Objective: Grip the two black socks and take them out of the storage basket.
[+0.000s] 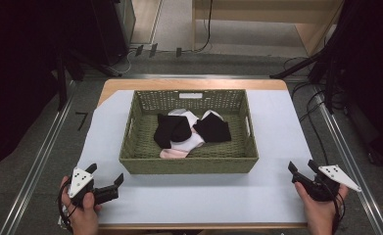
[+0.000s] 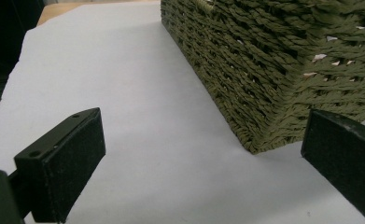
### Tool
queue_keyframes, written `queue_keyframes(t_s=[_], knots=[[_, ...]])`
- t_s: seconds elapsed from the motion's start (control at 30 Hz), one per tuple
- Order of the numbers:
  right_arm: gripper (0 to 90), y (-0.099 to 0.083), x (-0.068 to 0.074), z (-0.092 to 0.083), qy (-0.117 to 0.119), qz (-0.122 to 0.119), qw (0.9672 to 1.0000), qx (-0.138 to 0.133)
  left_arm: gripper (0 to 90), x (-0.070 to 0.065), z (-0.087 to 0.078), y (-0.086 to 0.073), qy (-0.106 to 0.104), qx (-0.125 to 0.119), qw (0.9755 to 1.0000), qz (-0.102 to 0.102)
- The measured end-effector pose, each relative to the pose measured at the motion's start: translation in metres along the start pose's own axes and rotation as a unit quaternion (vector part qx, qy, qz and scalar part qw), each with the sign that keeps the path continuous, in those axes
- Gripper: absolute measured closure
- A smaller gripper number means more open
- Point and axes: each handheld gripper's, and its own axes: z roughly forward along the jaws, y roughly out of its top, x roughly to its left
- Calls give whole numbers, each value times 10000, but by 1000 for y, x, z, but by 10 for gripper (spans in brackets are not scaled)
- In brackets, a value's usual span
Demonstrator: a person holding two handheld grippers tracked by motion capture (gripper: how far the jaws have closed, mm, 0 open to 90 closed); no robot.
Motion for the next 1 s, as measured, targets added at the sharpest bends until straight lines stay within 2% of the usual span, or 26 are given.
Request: queue_keyframes(t_s=[0.37,0.47,0.53,0.67,0.8,1.0], knots=[[237,0,3,1,-111,-97,9999,42,5,0,4,2,-138,200,9997,44],[229,0,1,1,-71,-54,10000,36,5,2,5,2,-203,285,9994,-32],[220,-1,-1,-1,-30,92,10000,-2,5,4,7,3,-238,332,9991,-132],[201,-1,-2,-2,67,159,9998,-18,5,8,8,4,-239,336,9987,-289],[194,-2,0,-3,87,66,9999,-4,5,9,11,5,-152,384,9984,-377],[180,-1,-1,-3,186,50,9998,41,5,8,10,5,-70,357,9988,-334]])
